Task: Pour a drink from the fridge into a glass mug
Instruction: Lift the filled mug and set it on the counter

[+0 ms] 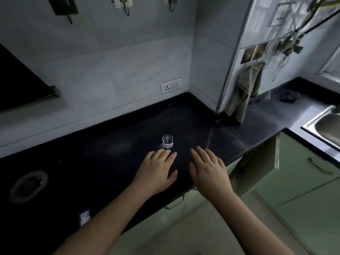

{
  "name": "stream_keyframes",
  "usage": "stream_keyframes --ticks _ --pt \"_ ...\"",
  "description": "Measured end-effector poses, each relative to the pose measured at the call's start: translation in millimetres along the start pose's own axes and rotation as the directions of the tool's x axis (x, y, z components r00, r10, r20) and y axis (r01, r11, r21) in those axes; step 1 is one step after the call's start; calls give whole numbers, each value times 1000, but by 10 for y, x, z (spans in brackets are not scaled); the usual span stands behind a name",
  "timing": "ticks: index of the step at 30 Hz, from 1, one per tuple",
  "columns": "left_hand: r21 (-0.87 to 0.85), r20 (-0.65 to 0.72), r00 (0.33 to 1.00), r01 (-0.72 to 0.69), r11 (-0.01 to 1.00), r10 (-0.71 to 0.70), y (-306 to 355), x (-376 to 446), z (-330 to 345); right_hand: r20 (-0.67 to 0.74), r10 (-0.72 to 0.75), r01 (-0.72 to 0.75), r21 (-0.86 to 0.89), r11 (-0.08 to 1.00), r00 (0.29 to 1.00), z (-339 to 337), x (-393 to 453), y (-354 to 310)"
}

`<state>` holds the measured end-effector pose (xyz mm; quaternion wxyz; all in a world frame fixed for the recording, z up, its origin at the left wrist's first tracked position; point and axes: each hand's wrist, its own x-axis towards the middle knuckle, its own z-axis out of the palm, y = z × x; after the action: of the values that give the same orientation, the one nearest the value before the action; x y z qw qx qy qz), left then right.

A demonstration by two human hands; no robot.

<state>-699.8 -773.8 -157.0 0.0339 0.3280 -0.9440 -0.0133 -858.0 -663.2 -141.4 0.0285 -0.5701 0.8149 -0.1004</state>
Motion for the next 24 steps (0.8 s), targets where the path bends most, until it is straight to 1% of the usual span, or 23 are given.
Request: stream_keyframes --ticks 5,11,16,18,20,24 --pt "-7 7 994 110 994 -110 19 214 69 41 -96 95 26 995 995 138 420 184" --pt "-67 25 974 225 972 -224 -164 308 224 71 -173 168 80 983 982 384 866 127" --pt "-73 25 972 234 969 -233 -454 434 386 102 -227 220 75 973 969 568 1126 -22" --pt "-84 53 971 236 968 -232 -589 479 457 106 -231 227 52 973 967 624 1213 -75" --pt "-76 62 972 230 970 -226 -710 520 523 88 -220 218 35 975 971 667 1277 -118" --pt "-123 91 971 230 966 -219 -901 651 655 27 -213 213 21 977 977 754 1446 -185"
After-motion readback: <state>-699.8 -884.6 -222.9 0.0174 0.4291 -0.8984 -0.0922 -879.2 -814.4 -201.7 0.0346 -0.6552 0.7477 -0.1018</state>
